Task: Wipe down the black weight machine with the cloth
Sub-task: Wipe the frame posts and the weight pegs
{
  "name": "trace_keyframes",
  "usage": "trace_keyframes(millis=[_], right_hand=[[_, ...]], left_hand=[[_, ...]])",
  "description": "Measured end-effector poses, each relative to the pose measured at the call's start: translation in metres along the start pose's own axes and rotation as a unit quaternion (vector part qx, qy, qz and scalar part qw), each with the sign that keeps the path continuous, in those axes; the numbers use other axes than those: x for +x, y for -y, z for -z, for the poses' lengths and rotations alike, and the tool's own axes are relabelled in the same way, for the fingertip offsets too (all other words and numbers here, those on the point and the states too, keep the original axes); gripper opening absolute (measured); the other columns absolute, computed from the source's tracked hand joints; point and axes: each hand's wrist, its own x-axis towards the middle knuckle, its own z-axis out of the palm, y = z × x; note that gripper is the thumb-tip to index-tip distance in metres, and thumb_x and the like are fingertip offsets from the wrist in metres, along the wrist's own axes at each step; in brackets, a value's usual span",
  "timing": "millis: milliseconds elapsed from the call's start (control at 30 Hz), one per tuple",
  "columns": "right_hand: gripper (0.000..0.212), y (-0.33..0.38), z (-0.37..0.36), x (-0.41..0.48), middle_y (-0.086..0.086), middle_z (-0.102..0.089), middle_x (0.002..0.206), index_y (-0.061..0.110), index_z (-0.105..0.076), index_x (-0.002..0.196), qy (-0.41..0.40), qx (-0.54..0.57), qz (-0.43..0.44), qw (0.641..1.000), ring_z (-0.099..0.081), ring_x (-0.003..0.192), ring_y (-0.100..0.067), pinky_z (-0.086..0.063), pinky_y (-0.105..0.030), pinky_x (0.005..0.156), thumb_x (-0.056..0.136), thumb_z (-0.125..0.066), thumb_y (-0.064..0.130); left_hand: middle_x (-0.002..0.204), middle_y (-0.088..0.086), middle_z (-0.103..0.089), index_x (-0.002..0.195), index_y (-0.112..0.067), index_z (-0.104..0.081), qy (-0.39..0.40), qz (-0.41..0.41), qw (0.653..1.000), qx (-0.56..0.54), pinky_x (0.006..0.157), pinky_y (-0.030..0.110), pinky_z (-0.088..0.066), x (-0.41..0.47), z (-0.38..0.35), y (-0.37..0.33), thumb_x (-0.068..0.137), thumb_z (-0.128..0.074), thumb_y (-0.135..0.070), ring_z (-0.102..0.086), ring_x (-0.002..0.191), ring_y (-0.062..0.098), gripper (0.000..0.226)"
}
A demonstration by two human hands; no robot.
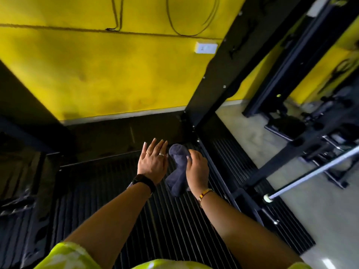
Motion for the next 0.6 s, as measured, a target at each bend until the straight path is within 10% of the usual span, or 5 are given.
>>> trace_keyframes(millis=[233, 600], right_hand=[[0.02, -0.084, 0.056, 0.043, -0.017, -0.068, 0.101, 0.0, -0.065, 0.109, -0.083, -0.01, -0.057, 0.995, -0.065, 0.086, -0.034, -0.053, -0.039, 0.068, 0.091, -0.06, 0.008], [0.028, -0.154, 0.137, 0.105, -0.013, -0.059, 0.117, 0.003, -0.057, 0.125, -0.212, 0.016, -0.234, 0.949, -0.054, 0.11, -0.027, -0.044, -0.031, 0.094, 0.101, -0.048, 0.014]], left_hand=[[0.161, -0.001, -0.019, 0.155, -0.02, -0.015, 0.023, -0.085, 0.996, -0.002, 0.115, 0.037, 0.016, 0.07, -0.033, -0.097, 0.106, -0.023, -0.035, -0.004, 0.15, 0.02, 0.052], [0.128, 0.008, -0.064, 0.131, -0.01, -0.06, 0.0, -0.263, 0.964, -0.046, 0.112, 0.046, -0.014, 0.189, -0.08, -0.203, 0.093, -0.03, -0.034, -0.052, 0.128, 0.031, 0.054]])
